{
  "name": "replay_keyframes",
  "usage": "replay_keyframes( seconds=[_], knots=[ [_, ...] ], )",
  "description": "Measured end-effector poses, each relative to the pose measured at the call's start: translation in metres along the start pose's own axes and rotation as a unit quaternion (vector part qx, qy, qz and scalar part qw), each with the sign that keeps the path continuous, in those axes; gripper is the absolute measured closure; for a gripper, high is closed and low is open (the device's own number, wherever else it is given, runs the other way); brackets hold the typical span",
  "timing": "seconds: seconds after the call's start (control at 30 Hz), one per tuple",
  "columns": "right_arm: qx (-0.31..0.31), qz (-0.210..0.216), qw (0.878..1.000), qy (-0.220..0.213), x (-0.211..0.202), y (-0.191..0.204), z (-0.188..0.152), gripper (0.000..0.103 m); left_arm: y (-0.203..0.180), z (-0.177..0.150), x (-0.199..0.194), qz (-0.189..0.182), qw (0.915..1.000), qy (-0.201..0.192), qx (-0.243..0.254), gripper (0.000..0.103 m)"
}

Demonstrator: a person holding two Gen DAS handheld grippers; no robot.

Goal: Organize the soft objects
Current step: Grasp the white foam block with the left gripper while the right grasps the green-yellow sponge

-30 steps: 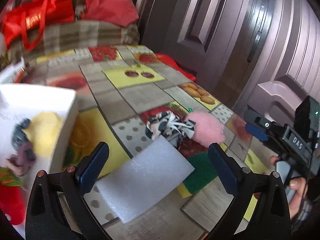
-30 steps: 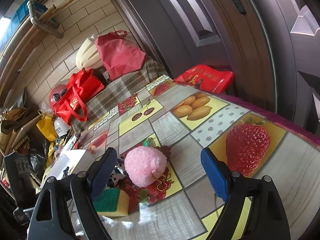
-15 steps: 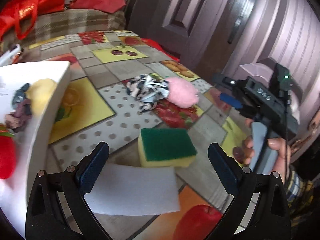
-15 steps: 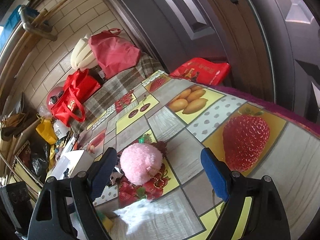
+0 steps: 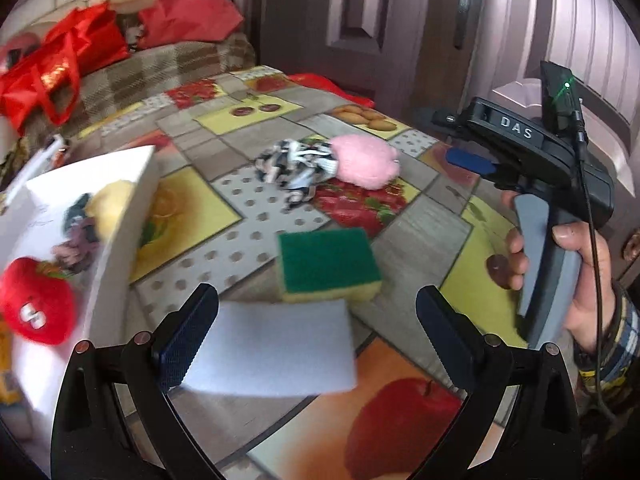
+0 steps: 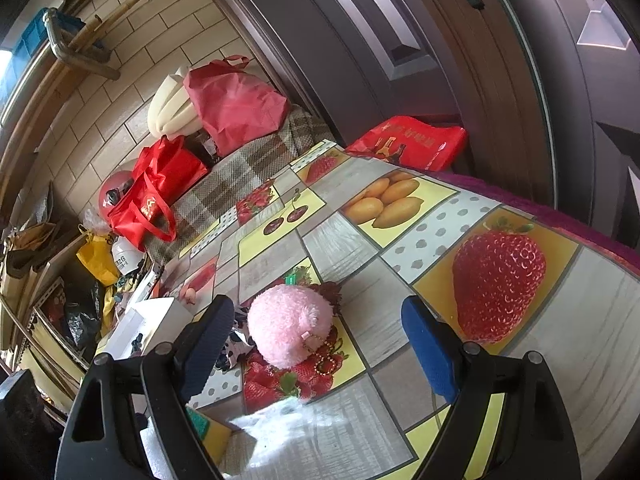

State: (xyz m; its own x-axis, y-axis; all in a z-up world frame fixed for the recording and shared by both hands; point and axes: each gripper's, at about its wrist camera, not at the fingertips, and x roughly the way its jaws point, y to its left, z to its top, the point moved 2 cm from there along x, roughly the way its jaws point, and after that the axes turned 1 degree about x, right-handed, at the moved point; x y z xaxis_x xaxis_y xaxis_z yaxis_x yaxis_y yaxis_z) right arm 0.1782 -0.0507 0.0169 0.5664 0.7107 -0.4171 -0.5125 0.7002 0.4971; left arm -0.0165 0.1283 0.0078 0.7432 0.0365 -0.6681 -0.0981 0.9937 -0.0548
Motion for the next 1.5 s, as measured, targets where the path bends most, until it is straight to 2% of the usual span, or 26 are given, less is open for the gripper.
replay_keyframes(
  seconds=[0.1, 0.23, 0.37, 0.47, 0.57, 0.7, 0.77, 0.8, 0.87, 0.93, 1.03, 1.13, 1.23, 1.3, 1.37, 1.47, 1.5],
  knots=[
    [0.001, 0.0, 1.0, 0.001, 0.001, 0.0, 0.0, 0.017, 0.007, -0.003, -0.005, 0.019, 0.9996, -0.01, -0.017, 0.003],
    [0.007, -0.002, 1.0, 0.003, 0.002, -0.003, 0.0, 0.017, 0.021, -0.002, -0.017, 0.014, 0.9984, -0.031, -0.046, 0.003],
    [0.009, -0.002, 1.0, 0.003, 0.002, -0.004, 0.0, 0.017, 0.036, 0.001, -0.019, -0.04, 0.9938, -0.04, -0.095, 0.003],
    [0.006, -0.001, 1.0, 0.004, 0.002, -0.004, 0.0, 0.017, 0.051, 0.008, -0.017, -0.096, 0.9832, -0.049, -0.147, 0.003],
    [0.005, -0.001, 1.0, 0.004, 0.002, -0.004, 0.0, 0.017, 0.058, 0.019, -0.014, -0.118, 0.9776, -0.052, -0.166, 0.003],
    [0.006, 0.0, 1.0, 0.003, 0.001, -0.004, 0.0, 0.017, 0.046, 0.028, 0.001, -0.118, 0.9838, -0.025, -0.132, 0.003],
    [0.005, 0.0, 1.0, 0.004, 0.002, -0.004, 0.0, 0.017, 0.03, 0.027, 0.006, -0.111, 0.9895, -0.011, -0.092, 0.003],
    [0.005, 0.001, 1.0, 0.004, 0.002, -0.004, 0.0, 0.017, 0.018, 0.026, 0.009, -0.095, 0.9942, 0.001, -0.05, 0.003],
    [0.004, 0.003, 1.0, 0.005, 0.002, -0.003, 0.0, 0.017, 0.008, 0.022, 0.017, -0.071, 0.9972, 0.023, -0.004, 0.003],
    [0.004, 0.003, 1.0, 0.006, 0.002, -0.003, 0.0, 0.017, 0.002, 0.017, 0.029, -0.063, 0.9959, 0.064, 0.011, 0.003],
    [0.005, 0.002, 1.0, 0.006, 0.002, -0.003, 0.0, 0.017, -0.002, 0.009, 0.025, -0.05, 0.9952, 0.083, 0.013, 0.003],
    [0.01, 0.003, 1.0, 0.007, 0.002, -0.005, 0.0, 0.017, -0.005, -0.006, 0.006, -0.07, 0.9919, 0.105, -0.006, 0.003],
    [0.012, 0.007, 1.0, 0.011, 0.003, -0.005, -0.001, 0.017, -0.015, -0.016, -0.015, -0.09, 0.99, 0.108, -0.005, 0.003],
    [0.01, 0.01, 1.0, 0.013, 0.003, -0.004, -0.001, 0.017, -0.02, -0.021, -0.032, -0.09, 0.9907, 0.101, 0.019, 0.003],
    [0.006, 0.012, 1.0, 0.013, 0.003, -0.003, -0.001, 0.017, -0.023, -0.023, -0.036, -0.068, 0.991, 0.101, 0.055, 0.003],
    [0.007, 0.01, 1.0, 0.014, 0.004, -0.004, -0.001, 0.017, -0.026, -0.03, -0.033, -0.046, 0.9848, 0.124, 0.113, 0.003],
    [0.009, 0.01, 1.0, 0.015, 0.004, -0.004, -0.001, 0.017, -0.029, -0.032, -0.029, -0.039, 0.98, 0.134, 0.141, 0.003]
  ],
)
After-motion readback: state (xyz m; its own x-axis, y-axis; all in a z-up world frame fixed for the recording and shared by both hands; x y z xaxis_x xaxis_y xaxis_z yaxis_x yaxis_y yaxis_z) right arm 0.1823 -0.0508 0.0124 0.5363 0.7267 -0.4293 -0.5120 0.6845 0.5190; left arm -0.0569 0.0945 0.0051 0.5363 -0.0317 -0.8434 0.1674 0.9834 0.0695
